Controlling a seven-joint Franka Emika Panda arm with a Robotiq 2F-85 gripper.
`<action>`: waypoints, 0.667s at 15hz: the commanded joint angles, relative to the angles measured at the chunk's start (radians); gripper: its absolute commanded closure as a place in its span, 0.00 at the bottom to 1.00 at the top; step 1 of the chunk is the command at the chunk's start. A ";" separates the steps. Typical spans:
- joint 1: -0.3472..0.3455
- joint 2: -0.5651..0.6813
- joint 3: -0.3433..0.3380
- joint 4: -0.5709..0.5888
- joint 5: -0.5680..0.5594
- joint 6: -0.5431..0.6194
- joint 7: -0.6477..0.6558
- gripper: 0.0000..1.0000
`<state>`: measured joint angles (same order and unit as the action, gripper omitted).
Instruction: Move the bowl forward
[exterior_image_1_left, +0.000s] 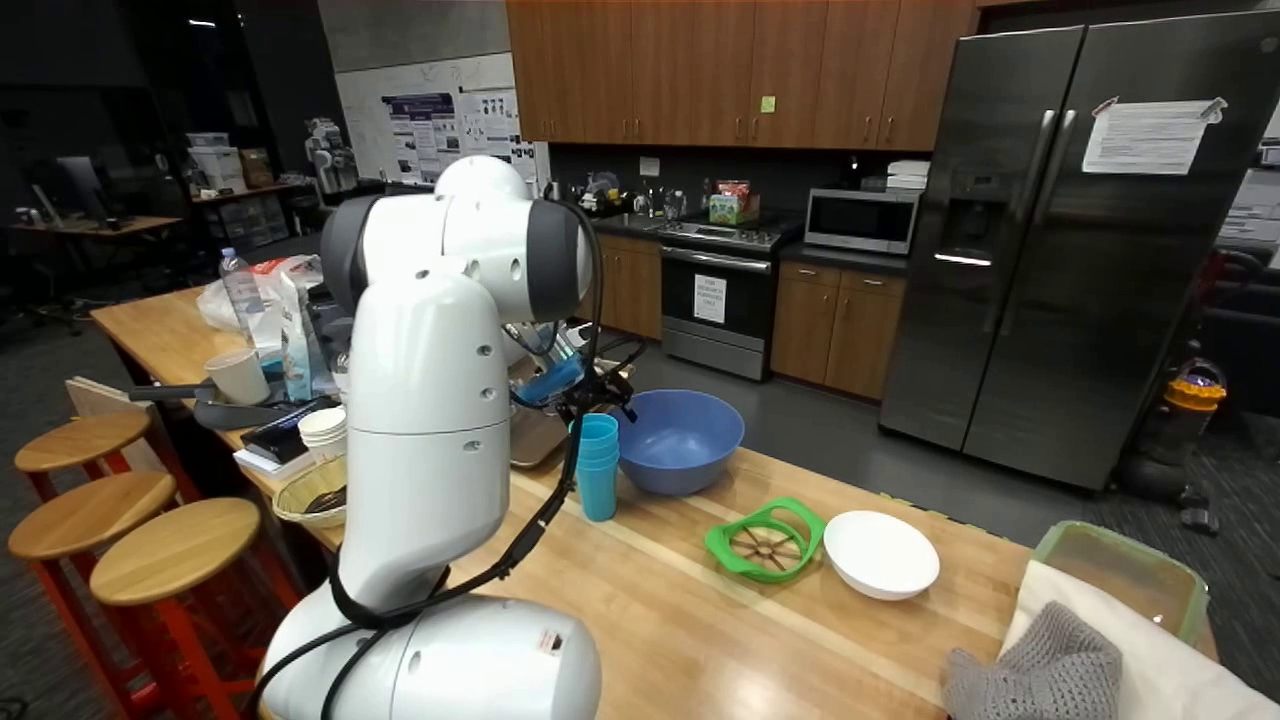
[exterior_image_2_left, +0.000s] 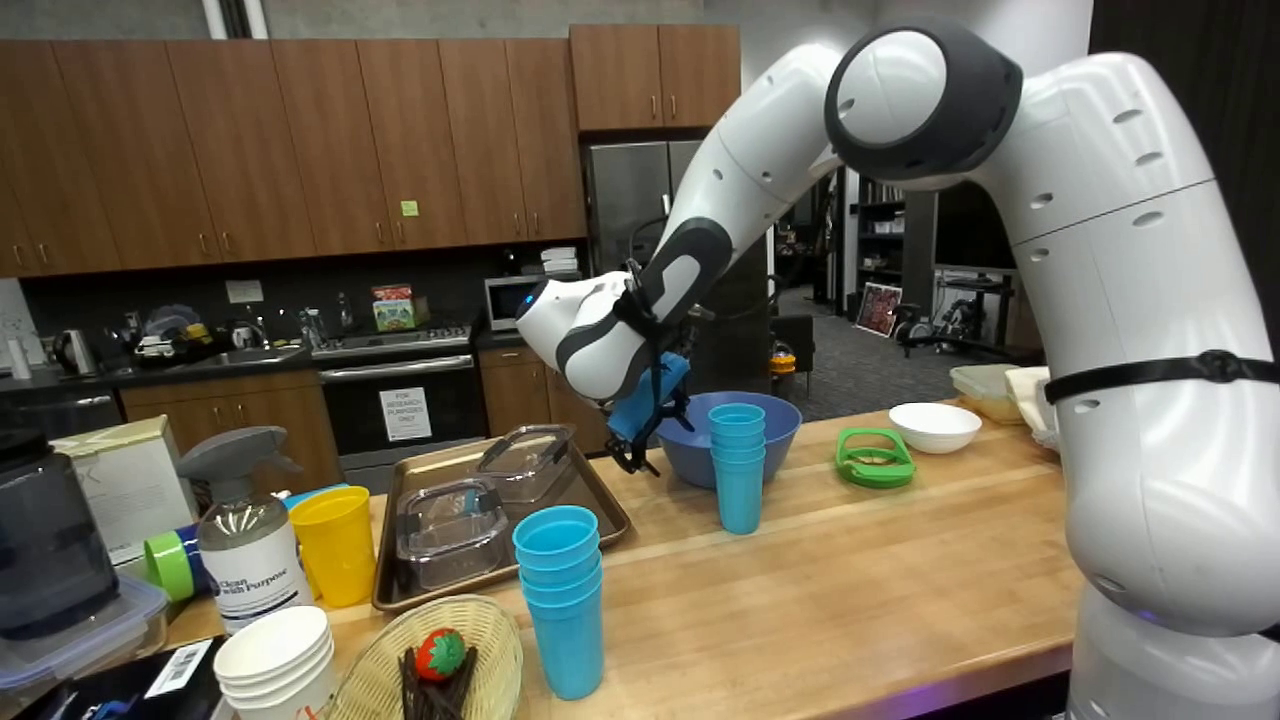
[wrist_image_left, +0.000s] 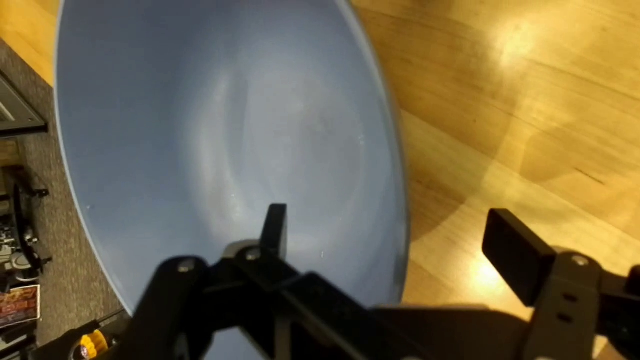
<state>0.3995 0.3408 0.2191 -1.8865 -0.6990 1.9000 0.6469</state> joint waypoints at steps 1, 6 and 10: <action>-0.008 -0.026 -0.011 -0.039 0.016 0.022 0.021 0.31; -0.009 -0.029 -0.011 -0.056 0.014 0.024 0.033 0.73; -0.015 -0.039 -0.005 -0.068 0.027 0.043 0.008 1.00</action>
<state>0.3951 0.3396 0.2134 -1.9185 -0.6970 1.9154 0.6744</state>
